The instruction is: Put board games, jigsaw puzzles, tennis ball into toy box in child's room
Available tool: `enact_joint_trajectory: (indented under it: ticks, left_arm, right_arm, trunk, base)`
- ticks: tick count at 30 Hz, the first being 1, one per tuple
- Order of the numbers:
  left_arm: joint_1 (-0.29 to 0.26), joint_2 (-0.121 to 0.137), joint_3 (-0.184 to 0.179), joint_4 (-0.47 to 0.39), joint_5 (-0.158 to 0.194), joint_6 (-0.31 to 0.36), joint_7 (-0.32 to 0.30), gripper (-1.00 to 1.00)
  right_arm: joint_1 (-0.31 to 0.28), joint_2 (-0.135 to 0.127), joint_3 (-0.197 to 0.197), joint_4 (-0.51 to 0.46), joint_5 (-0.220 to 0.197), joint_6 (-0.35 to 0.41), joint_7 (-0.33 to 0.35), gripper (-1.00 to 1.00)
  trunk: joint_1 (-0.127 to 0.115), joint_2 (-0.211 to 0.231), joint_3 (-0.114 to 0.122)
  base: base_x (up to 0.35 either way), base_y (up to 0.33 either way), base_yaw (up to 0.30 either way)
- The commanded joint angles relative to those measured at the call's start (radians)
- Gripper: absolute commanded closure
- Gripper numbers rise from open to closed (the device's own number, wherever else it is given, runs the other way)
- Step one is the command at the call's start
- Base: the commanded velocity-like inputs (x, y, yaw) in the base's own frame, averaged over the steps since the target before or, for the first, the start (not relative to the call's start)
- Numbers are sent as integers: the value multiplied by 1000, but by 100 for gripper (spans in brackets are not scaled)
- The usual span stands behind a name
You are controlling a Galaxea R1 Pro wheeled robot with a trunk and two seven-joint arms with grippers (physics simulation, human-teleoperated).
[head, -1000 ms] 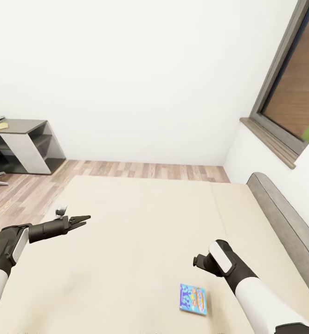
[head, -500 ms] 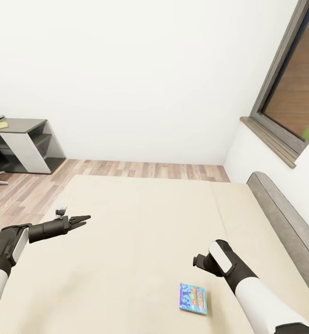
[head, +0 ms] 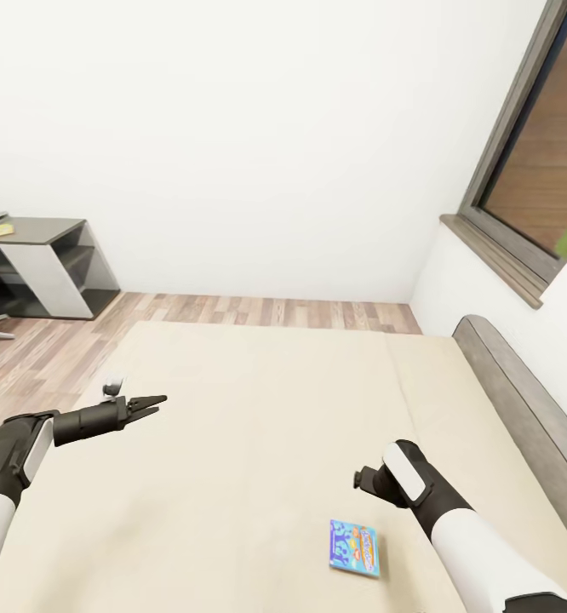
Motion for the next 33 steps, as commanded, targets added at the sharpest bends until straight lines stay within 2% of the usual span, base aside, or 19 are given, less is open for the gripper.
enact_joint_trajectory:
  ticks: [1, 8, 18, 33]
  left_arm:
    - [-1, 0, 0, 0, 2, 9, -2, -100]
    - [-1, 0, 1, -1, 2, 9, -2, -100]
    - [-1, 0, 1, 0, 2, 9, -2, -100]
    - [-1, -1, 0, 0, 2, 9, 1, -100]
  right_arm:
    - [-1, -1, 7, -1, -11, 2, -9, -100]
    - [-1, -2, 6, -1, -11, 1, -9, -100]
    - [-1, -1, 6, -3, -11, 1, -9, -100]
    - [-1, -1, 8, -3, -10, 1, -9, -100]
  trunk:
    - [1, -2, -2]
    - [1, -2, -2]
    - [1, -2, -3]
    - [1, -2, -25]
  base:
    - [0, 0, -95]
    - [0, 0, -156]
    - [0, 0, -20]
    - [0, 0, 0]
